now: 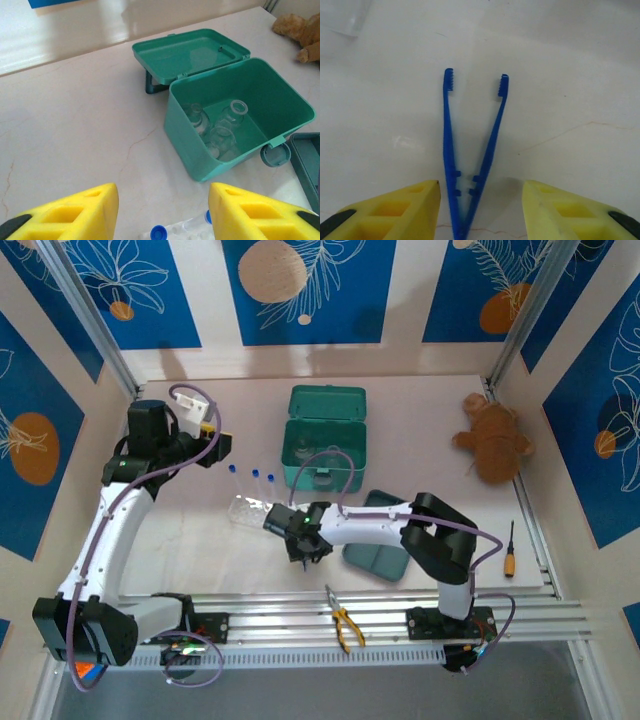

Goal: Organize the chemistry lab equipment

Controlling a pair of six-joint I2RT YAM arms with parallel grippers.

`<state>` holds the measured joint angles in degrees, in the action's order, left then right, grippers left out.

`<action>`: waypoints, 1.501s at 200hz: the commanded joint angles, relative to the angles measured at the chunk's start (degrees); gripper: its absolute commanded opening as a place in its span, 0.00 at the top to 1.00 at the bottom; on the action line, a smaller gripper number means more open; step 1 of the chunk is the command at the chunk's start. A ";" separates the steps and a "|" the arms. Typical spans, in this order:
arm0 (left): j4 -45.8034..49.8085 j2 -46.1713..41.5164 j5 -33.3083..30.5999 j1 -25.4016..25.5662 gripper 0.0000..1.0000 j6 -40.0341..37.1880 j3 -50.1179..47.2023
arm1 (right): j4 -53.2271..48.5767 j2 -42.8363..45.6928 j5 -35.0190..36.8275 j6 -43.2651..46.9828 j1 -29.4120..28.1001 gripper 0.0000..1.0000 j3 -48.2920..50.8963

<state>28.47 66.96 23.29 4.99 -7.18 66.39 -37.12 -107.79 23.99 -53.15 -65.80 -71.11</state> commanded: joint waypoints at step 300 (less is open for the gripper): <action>1.06 5.50 -3.16 6.66 0.49 -2.66 5.32 | -27.00 35.73 11.48 -23.52 7.72 0.77 19.42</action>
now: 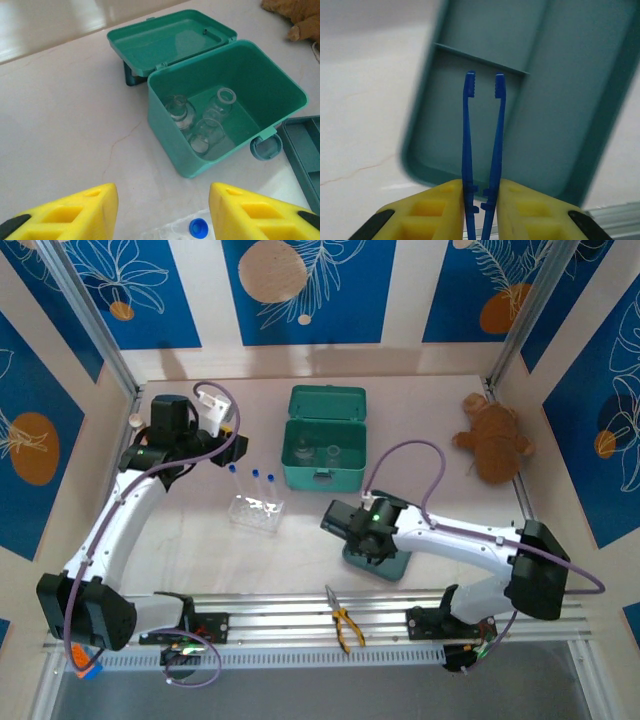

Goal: Organize the chemistry lab equipment

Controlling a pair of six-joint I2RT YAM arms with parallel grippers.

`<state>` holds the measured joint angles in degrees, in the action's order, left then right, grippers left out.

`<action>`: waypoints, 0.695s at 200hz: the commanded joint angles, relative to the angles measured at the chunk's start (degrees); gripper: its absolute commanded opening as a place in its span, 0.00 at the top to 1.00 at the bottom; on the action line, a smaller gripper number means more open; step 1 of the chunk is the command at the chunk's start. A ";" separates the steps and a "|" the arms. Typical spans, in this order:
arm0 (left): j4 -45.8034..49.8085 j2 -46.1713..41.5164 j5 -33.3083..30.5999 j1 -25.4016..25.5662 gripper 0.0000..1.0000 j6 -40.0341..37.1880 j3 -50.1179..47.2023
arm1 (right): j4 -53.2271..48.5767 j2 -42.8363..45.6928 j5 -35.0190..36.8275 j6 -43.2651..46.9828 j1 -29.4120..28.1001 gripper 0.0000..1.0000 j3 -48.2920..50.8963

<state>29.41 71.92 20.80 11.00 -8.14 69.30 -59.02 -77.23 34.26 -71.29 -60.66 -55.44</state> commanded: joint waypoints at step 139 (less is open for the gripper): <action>1.52 4.91 -0.94 1.30 0.49 -1.76 5.93 | 12.41 4.62 -5.56 3.89 17.98 0.76 14.15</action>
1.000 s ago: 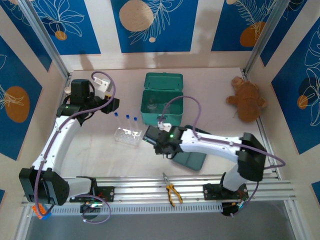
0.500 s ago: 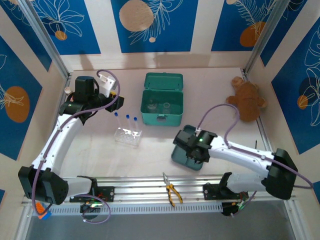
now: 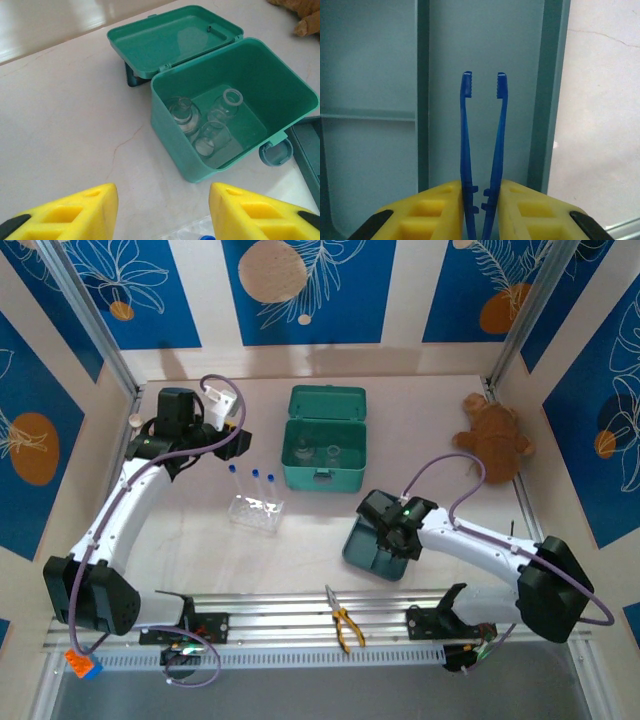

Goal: Organize the chemistry lab equipment

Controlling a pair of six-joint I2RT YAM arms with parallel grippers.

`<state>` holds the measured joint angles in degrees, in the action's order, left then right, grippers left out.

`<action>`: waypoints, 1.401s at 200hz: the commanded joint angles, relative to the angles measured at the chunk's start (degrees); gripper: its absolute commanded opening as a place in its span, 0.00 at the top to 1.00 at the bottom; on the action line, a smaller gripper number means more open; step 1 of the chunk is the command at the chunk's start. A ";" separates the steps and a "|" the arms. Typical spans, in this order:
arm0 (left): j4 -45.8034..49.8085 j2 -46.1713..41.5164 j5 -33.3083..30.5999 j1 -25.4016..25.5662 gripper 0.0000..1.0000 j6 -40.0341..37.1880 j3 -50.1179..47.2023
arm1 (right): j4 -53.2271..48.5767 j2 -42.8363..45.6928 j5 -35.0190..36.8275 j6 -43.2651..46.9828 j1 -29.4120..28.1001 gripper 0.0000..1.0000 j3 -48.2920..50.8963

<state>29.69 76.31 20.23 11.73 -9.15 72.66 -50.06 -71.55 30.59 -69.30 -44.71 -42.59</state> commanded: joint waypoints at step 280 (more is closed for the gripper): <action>11.48 23.32 -10.52 8.18 0.49 -3.92 23.15 | 10.46 -15.37 -6.25 13.29 6.07 0.54 -27.64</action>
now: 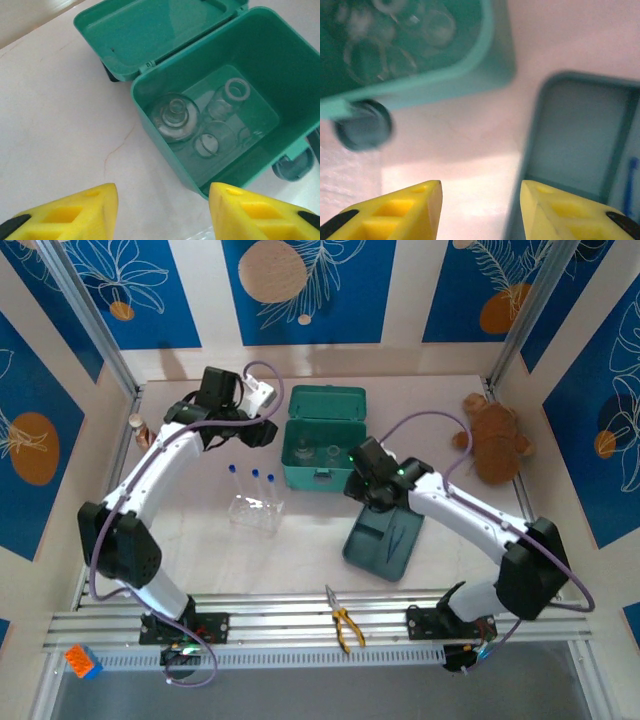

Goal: Organize the chemistry lab equipment

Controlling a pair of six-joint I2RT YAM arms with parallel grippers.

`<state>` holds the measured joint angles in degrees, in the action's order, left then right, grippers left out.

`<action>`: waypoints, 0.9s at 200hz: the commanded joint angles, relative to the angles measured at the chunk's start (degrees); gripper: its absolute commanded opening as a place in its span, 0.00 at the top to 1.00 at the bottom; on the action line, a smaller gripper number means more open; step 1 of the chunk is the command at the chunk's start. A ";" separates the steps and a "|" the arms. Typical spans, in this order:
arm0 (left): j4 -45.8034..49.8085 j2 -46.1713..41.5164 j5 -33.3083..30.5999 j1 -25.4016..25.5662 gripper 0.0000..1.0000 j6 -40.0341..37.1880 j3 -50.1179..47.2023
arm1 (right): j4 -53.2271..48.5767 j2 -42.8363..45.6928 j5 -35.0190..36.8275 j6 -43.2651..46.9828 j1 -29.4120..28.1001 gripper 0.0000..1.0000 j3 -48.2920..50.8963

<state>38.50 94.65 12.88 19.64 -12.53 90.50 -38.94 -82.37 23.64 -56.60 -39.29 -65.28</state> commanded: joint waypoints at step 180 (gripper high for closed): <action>8.83 29.45 -8.14 2.07 0.47 -4.28 26.26 | -0.18 -15.44 -3.94 3.10 10.20 0.54 -11.80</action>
<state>45.32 121.89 5.91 20.38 -15.22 114.41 -38.89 -96.44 21.87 -54.61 -29.82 -75.46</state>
